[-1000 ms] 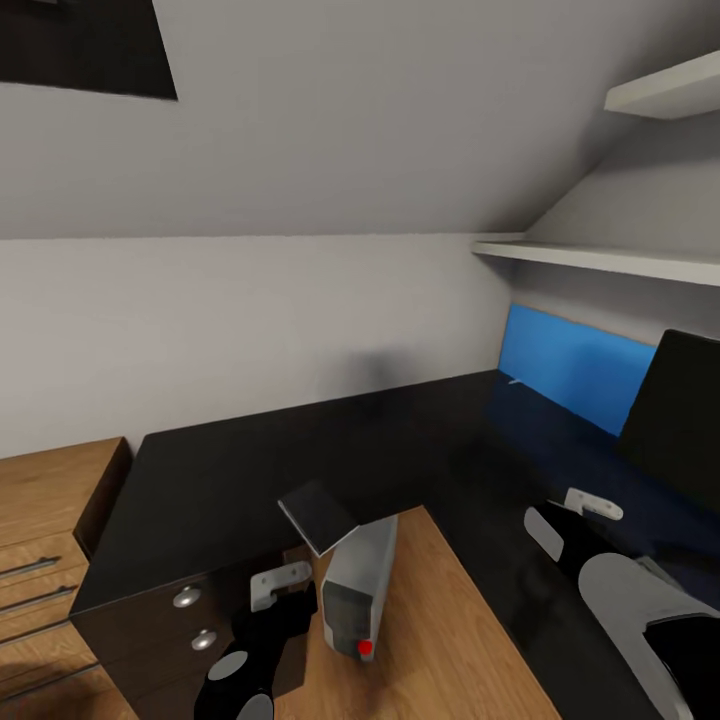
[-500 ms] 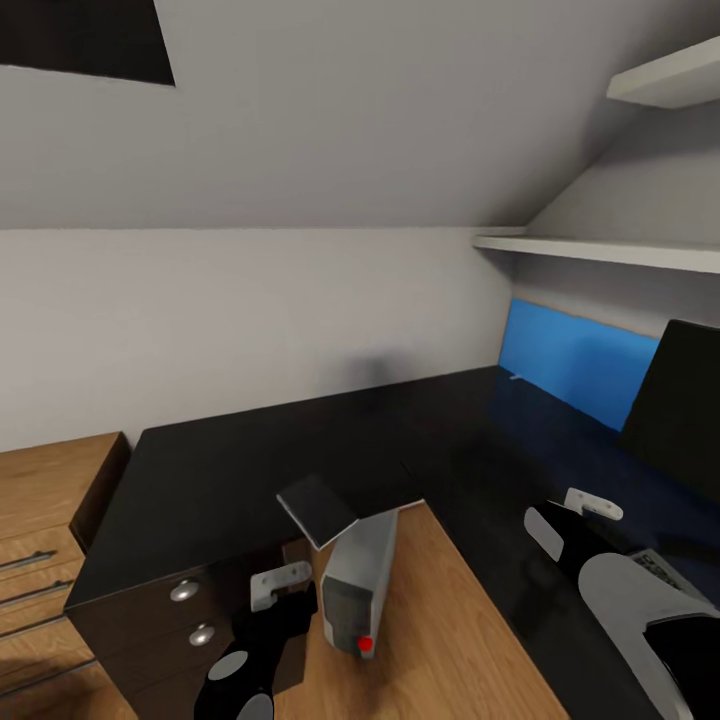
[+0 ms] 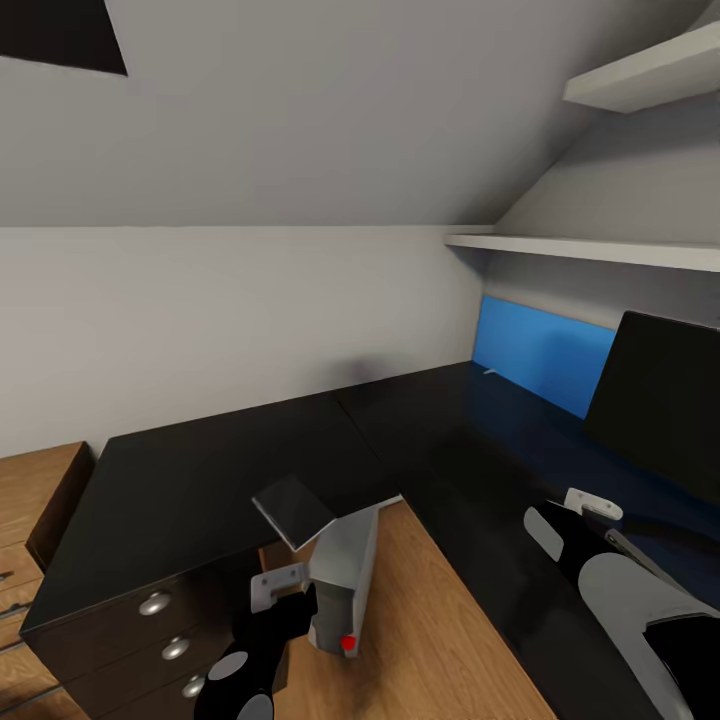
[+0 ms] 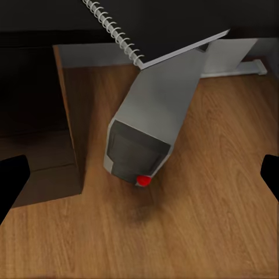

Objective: In the bedroom, organize the workspace by keeping the computer under the desk, ensuring the monitor is on the desk, placing the keyboard on the desk next to the monitor, placing the mouse on the desk next to the keyboard, moving the folder from the swivel chair onto the desk next to the mouse, stacking the notebook on top of the folder with the pen on top of the notebook, and positioning the swivel chair next to the desk.

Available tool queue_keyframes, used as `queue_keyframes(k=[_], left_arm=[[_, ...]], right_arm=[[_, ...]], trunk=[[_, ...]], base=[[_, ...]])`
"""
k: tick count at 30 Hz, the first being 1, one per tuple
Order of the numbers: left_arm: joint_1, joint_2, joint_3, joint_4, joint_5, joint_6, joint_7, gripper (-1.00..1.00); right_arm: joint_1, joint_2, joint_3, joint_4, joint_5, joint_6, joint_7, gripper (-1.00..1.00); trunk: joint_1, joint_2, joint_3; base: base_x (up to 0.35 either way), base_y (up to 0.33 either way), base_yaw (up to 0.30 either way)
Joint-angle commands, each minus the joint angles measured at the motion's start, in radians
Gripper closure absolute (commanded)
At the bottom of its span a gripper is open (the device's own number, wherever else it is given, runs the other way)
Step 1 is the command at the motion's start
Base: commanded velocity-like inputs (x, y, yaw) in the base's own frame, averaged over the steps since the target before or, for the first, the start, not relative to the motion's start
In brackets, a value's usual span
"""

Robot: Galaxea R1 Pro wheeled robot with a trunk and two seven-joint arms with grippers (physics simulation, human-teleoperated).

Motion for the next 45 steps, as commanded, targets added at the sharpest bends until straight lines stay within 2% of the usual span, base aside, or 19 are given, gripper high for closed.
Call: queue_keyframes(k=[1,15,18,21,35,45], left_arm=[[-0.001,0.002,-0.002,-0.001,0.007,0.002,0.008,-1.0],[-0.001,0.004,-0.003,0.002,0.008,0.002,0.008,-1.0],[-0.001,0.003,-0.042,-0.005,0.005,0.002,0.007,-1.0],[-0.001,0.0,-0.056,-0.007,0.005,0.002,0.007,-1.0],[-0.001,-0.001,-0.057,-0.001,0.007,0.002,0.008,-1.0],[-0.001,-0.001,-0.059,0.001,0.008,0.002,0.007,-1.0]], right_arm=[[-0.001,-0.001,0.009,-0.002,-0.007,0.007,-0.006,1.0],[0.0,-0.001,0.009,-0.002,-0.006,-0.011,-0.002,1.0],[0.0,-0.002,0.009,0.0,-0.004,-0.06,0.0,1.0],[0.0,-0.002,0.009,0.0,-0.004,-0.067,0.0,1.0],[0.0,-0.001,0.012,-0.001,-0.002,-0.068,0.0,1.0],[0.0,-0.001,0.012,-0.001,-0.001,-0.069,0.001,1.0]], trunk=[[0.0,-0.001,-0.001],[0.0,-0.001,-0.001],[0.0,-0.001,-0.001],[0.011,-0.022,-0.011],[0.065,-0.12,-0.054],[0.065,-0.12,-0.054]], base=[[0.0,0.0,-0.043],[0.095,0.0,-0.006],[0.009,0.0,0.0],[0.0,0.0,0.0],[0.0,0.0,0.0],[0.0,0.0,0.0]])
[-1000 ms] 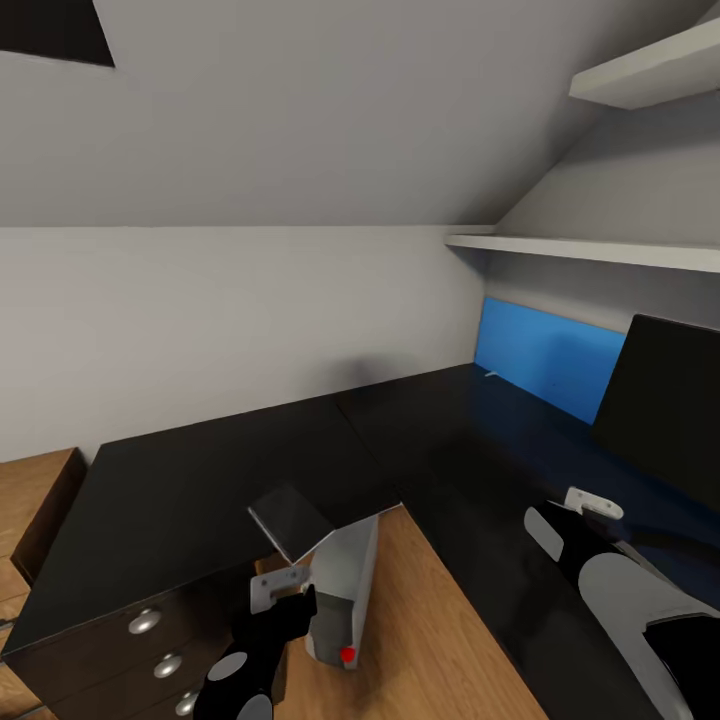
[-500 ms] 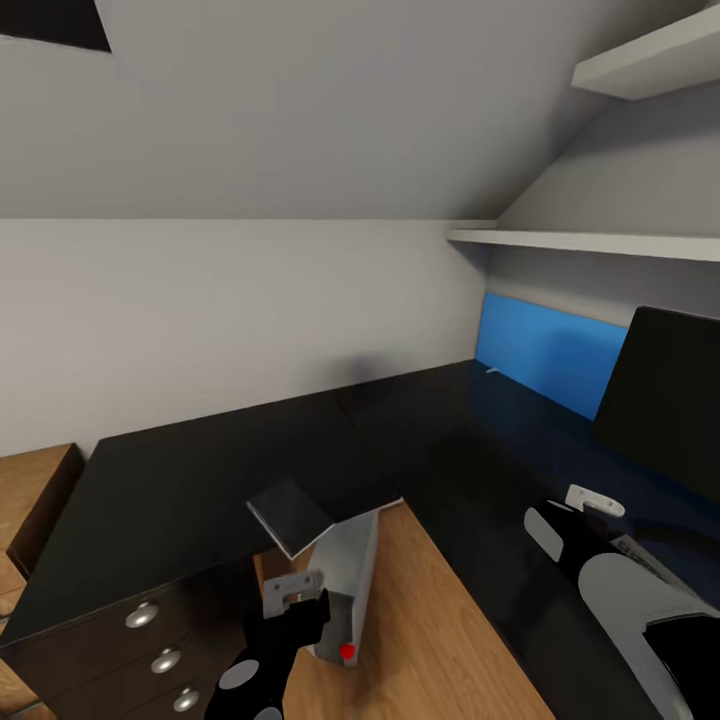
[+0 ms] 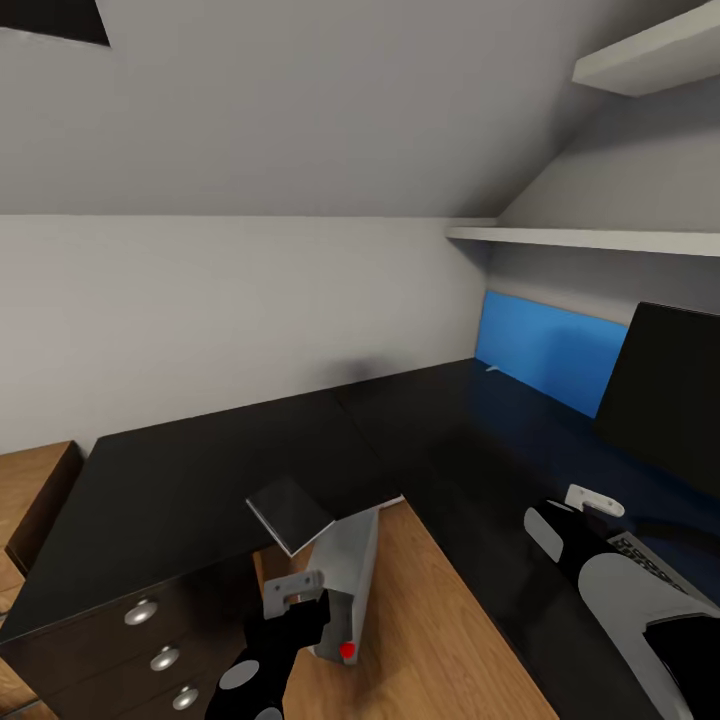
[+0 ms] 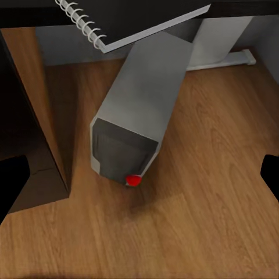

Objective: In the bedroom, organize the workspace by keeping the computer under the desk, ensuring the monitor is on the desk, placing the keyboard on the desk next to the monitor, placing the mouse on the desk next to the keyboard, moving the folder from the swivel chair onto the desk next to the mouse, stacking the notebook on top of the folder with the pen on top of the notebook, and positioning the swivel chair next to the desk.

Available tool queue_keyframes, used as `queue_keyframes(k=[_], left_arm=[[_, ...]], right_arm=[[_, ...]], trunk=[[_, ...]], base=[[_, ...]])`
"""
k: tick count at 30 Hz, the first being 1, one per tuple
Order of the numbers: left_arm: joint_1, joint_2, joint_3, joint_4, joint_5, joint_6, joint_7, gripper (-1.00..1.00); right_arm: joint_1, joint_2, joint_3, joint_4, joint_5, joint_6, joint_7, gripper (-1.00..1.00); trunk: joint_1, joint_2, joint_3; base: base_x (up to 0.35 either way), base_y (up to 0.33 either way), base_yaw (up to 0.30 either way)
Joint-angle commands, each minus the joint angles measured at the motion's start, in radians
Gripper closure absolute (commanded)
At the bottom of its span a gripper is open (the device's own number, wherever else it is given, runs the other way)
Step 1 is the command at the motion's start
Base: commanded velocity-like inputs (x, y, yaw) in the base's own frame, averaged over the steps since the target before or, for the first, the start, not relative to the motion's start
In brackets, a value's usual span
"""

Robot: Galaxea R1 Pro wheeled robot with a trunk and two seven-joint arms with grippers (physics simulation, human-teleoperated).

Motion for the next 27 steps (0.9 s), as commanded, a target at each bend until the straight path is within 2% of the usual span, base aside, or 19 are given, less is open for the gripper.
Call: queue_keyframes(k=[1,12,13,27], left_arm=[[-0.001,0.001,-0.002,-0.001,0.006,0.002,0.009,-1.0],[-0.001,0.002,-0.002,-0.002,0.005,0.002,0.009,-1.0],[-0.001,0.003,-0.001,-0.003,0.004,0.002,0.009,-1.0],[-0.001,0.004,0.004,-0.004,0.004,0.004,0.01,-1.0]], right_arm=[[0.0,-0.001,0.008,-0.002,-0.008,0.004,-0.006,1.0],[-0.001,-0.001,0.008,-0.002,-0.008,0.003,-0.007,1.0],[-0.001,-0.001,0.008,-0.002,-0.008,0.003,-0.007,-1.0],[0.0,-0.001,0.009,-0.003,-0.008,0.003,-0.007,-1.0]], trunk=[[0.0,-0.001,-0.001],[0.0,-0.001,-0.001],[0.0,-0.001,-0.001],[0.0,-0.001,-0.001]], base=[[0.0,0.0,0.0],[0.0,0.0,0.0],[0.0,0.0,0.0],[0.0,0.0,0.0]])
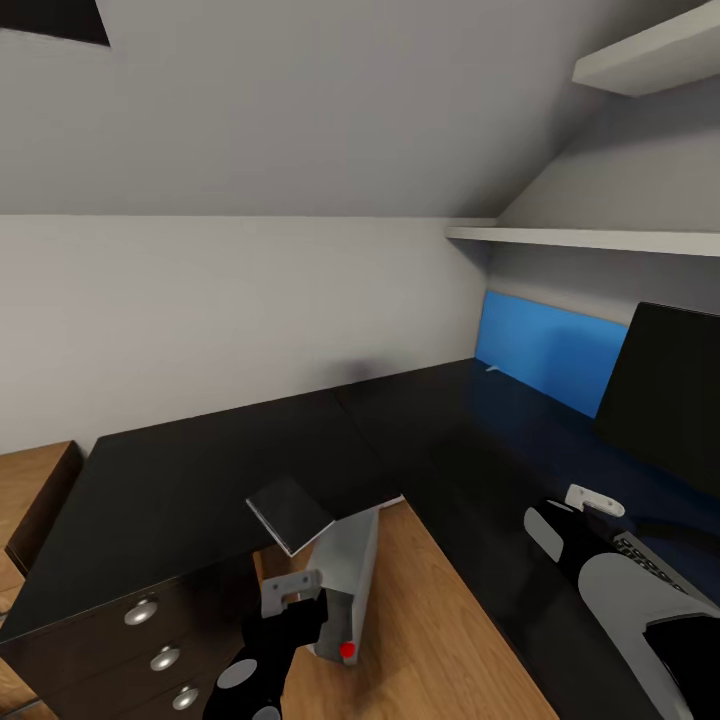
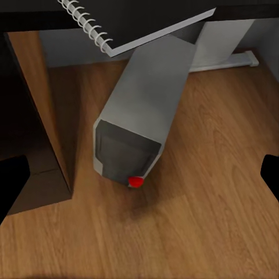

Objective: In the bedroom, organize the workspace by keeping the computer under the desk, ensuring the monitor is on the desk, placing the keyboard on the desk next to the monitor, placing the mouse on the desk next to the keyboard, moving the folder from the swivel chair onto the desk next to the mouse, stacking the notebook on top of the folder with the pen on top of the notebook, and positioning the swivel chair next to the desk.

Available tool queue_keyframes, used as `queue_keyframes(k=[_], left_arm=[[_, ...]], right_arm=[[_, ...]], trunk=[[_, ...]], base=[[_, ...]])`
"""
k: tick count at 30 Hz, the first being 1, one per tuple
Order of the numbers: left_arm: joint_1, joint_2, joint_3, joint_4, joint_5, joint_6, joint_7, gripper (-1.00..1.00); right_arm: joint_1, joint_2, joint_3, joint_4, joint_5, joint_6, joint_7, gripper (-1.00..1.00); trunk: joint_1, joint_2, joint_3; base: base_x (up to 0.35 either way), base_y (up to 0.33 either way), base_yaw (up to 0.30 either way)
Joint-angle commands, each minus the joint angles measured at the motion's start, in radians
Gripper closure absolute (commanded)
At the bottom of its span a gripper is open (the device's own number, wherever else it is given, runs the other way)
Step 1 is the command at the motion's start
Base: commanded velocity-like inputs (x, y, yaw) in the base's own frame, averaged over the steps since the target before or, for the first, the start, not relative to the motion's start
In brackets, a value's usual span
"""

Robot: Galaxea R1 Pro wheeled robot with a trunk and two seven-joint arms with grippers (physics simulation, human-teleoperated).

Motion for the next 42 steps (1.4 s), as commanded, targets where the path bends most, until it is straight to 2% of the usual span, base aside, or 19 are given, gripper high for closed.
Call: queue_keyframes(k=[1,7,12,14,16,17,21,22,25,27,30,32,33,34,36,37,39,40,42], left_arm=[[-0.001,0.001,-0.002,-0.001,0.006,0.002,0.008,-1.0],[-0.001,0.001,-0.001,0.0,0.008,0.003,0.008,-1.0],[-0.001,0.0,-0.002,0.004,0.01,0.004,0.007,-1.0],[-0.001,0.0,0.0,0.006,0.01,0.004,0.007,-1.0],[-0.001,0.0,0.0,0.006,0.011,0.004,0.007,-1.0],[-0.001,0.0,0.0,0.007,0.011,0.004,0.007,-1.0],[-0.001,-0.001,-0.003,0.022,0.011,0.004,0.007,-1.0],[-0.001,-0.001,-0.003,0.023,0.011,0.004,0.007,-1.0],[-0.001,-0.001,-0.005,0.028,0.01,0.003,0.008,-1.0],[-0.001,-0.001,-0.005,0.03,0.009,0.003,0.008,-1.0],[-0.001,-0.001,-0.005,0.031,0.007,0.003,0.01,-1.0],[-0.001,-0.001,-0.005,0.035,0.007,0.002,0.011,-1.0],[-0.001,-0.001,-0.003,0.056,0.008,0.003,0.009,-1.0],[-0.001,-0.001,-0.002,0.069,0.009,0.002,0.008,-1.0],[-0.001,-0.001,-0.002,0.113,0.008,0.0,0.006,-1.0],[-0.001,-0.001,-0.001,0.137,0.007,-0.002,0.005,-1.0],[-0.001,-0.001,0.0,0.151,0.005,-0.003,0.006,-1.0],[-0.001,-0.001,0.0,0.152,0.004,-0.004,0.006,-1.0],[-0.001,0.0,0.001,0.152,0.003,-0.004,0.007,-1.0]], right_arm=[[0.0,-0.001,0.008,-0.002,-0.005,0.007,-0.006,-1.0],[0.0,0.0,0.012,-0.003,-0.004,0.004,-0.008,-1.0],[0.0,0.025,0.01,-0.073,-0.001,-0.013,-0.026,-1.0],[0.002,0.038,0.01,-0.134,0.004,-0.017,-0.084,-1.0],[0.003,0.04,0.011,-0.158,0.007,-0.017,-0.115,-1.0],[0.006,0.043,0.012,-0.2,0.009,-0.017,-0.152,-1.0],[0.037,0.045,0.015,-0.305,0.013,-0.015,-0.186,-1.0],[0.042,0.045,0.019,-0.314,0.015,-0.014,-0.188,-1.0],[0.06,0.052,0.089,-0.348,0.038,-0.013,-0.192,-1.0],[0.066,0.069,0.16,-0.357,0.047,-0.013,-0.195,-1.0],[0.069,0.086,0.191,-0.36,0.049,-0.012,-0.196,-1.0],[0.072,0.1,0.199,-0.36,0.049,-0.007,-0.196,-1.0],[0.075,0.118,0.203,-0.361,0.05,0.005,-0.196,-1.0],[0.076,0.126,0.204,-0.362,0.05,0.012,-0.197,-1.0],[0.084,0.153,0.206,-0.369,0.05,0.04,-0.198,-1.0],[0.101,0.179,0.206,-0.39,0.051,0.078,-0.205,-1.0],[0.136,0.199,0.206,-0.461,0.051,0.132,-0.225,-1.0],[0.148,0.201,0.206,-0.488,0.051,0.146,-0.232,-1.0],[0.21,0.205,0.205,-0.616,0.051,0.204,-0.255,-1.0]], trunk=[[0.0,-0.001,-0.001],[0.0,-0.001,-0.001],[0.0,-0.001,-0.001],[0.0,-0.001,-0.001],[0.0,-0.001,-0.001],[0.0,-0.001,-0.001],[0.0,-0.001,-0.001],[0.0,-0.001,-0.001],[0.0,-0.001,-0.003],[0.0,-0.001,-0.004],[0.0,-0.001,-0.005],[0.0,-0.001,-0.007],[0.0,-0.001,-0.007],[0.0,-0.001,-0.008],[0.0,-0.001,-0.009],[0.0,-0.001,-0.009],[0.0,-0.001,-0.011],[0.0,-0.001,-0.011],[0.0,-0.001,-0.012]], base=[[0.0,0.0,0.0],[0.0,0.0,0.0],[0.0,0.0,0.0],[0.0,0.0,0.0],[0.0,0.0,0.0],[0.0,0.0,0.0],[0.0,0.0,0.01],[0.0,0.0,0.06],[0.0,0.0,0.169],[0.0,0.0,0.223],[0.0,0.0,0.239],[0.0,0.0,0.245],[0.0,0.0,0.247],[0.0,0.0,0.248],[0.0,0.0,0.248],[0.0,0.0,0.249],[-0.011,0.0,0.249],[-0.056,0.0,0.249],[-0.182,0.016,0.249]])
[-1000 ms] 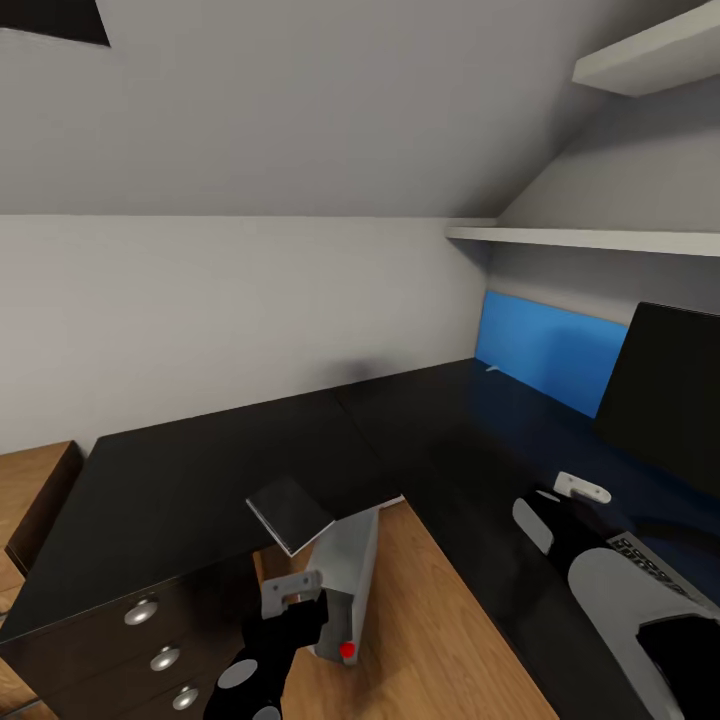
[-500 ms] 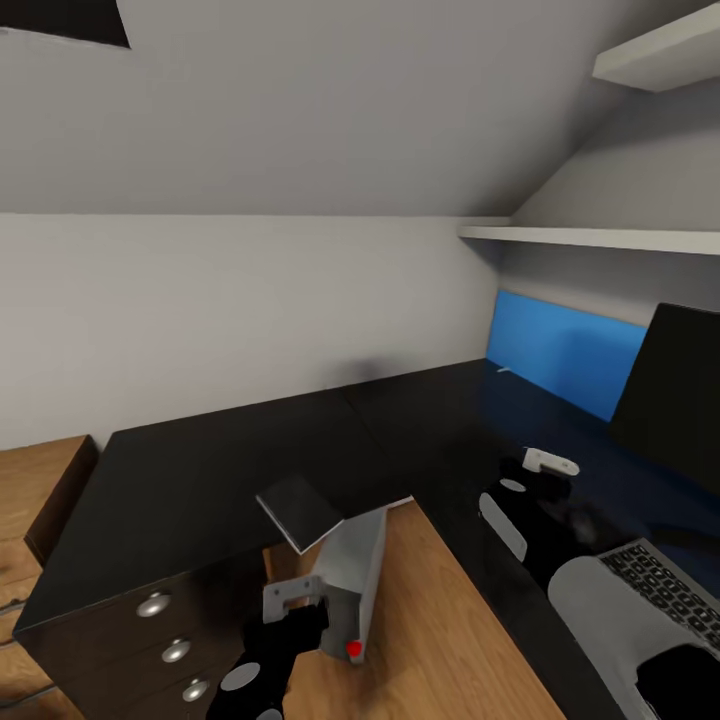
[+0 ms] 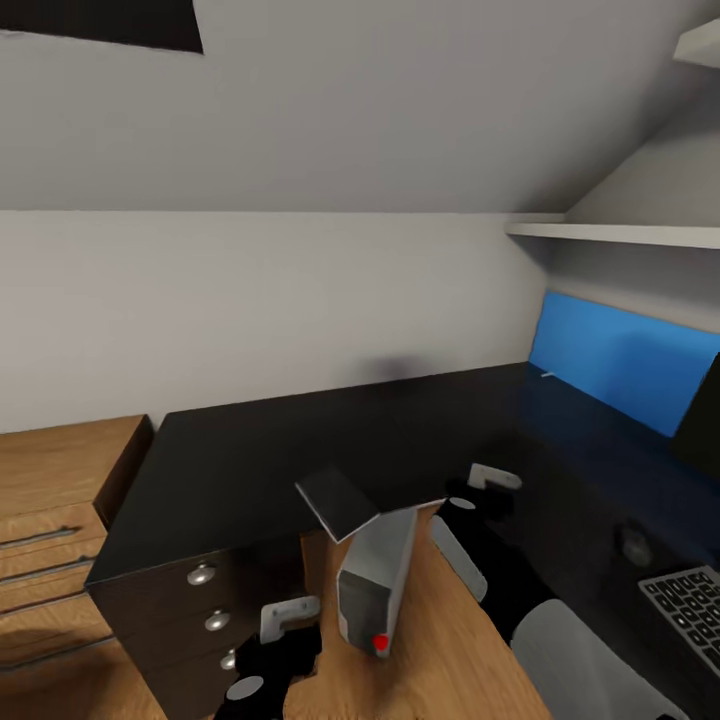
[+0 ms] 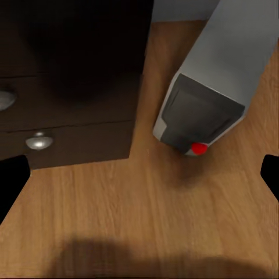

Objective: In the bedroom, organize the workspace by keeping the computer under the desk, ensuring the monitor is on the desk, placing the keyboard on the desk next to the monitor, placing the mouse on the desk next to the keyboard, moving the folder from the swivel chair onto the desk next to the mouse, stacking the notebook on top of the folder with the pen on top of the notebook, and positioning the swivel chair next to the desk.

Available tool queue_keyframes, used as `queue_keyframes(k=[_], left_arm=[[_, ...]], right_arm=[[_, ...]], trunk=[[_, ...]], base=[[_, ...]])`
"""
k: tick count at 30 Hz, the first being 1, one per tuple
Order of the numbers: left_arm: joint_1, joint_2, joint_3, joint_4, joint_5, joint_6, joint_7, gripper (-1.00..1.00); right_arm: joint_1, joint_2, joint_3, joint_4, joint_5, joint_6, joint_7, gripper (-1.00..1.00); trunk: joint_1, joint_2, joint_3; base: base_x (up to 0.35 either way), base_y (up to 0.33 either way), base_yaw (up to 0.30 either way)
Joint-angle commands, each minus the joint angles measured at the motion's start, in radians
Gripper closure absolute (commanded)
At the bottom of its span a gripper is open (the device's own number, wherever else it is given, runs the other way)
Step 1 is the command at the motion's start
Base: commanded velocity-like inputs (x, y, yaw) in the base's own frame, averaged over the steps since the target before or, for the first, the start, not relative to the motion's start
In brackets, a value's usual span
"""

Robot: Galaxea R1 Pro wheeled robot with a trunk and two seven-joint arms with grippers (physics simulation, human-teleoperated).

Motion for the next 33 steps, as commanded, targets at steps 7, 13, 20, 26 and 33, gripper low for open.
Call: queue_keyframes(k=[7,13,20,26,33], left_arm=[[-0.001,0.003,0.015,-0.007,0.006,0.003,0.01,-1.0],[-0.001,0.002,0.035,-0.009,0.006,0.003,0.008,-1.0],[-0.001,0.001,0.04,-0.007,0.007,0.003,0.006,-1.0],[-0.001,0.001,0.041,-0.007,0.007,0.003,0.006,-1.0],[-0.001,0.001,0.041,-0.007,0.007,0.003,0.006,-1.0]], right_arm=[[0.128,0.002,0.003,-0.244,-0.005,0.118,-0.025,-1.0],[0.142,0.003,0.003,-0.265,-0.006,0.13,-0.025,-1.0],[0.144,0.007,0.006,-0.235,-0.004,0.131,-0.017,-1.0],[0.144,0.008,0.024,-0.226,-0.003,0.13,-0.016,-1.0],[0.144,0.009,0.089,-0.201,-0.003,0.126,-0.015,-1.0]], trunk=[[0.0,-0.001,-0.006],[0.0,-0.001,-0.011],[0.0,-0.001,-0.017],[0.0,-0.001,-0.022],[0.0,-0.001,-0.028]], base=[[-0.296,0.076,0.249],[-0.326,0.137,0.249],[-0.298,0.196,0.249],[-0.28,0.219,0.247],[-0.241,0.207,0.247]])
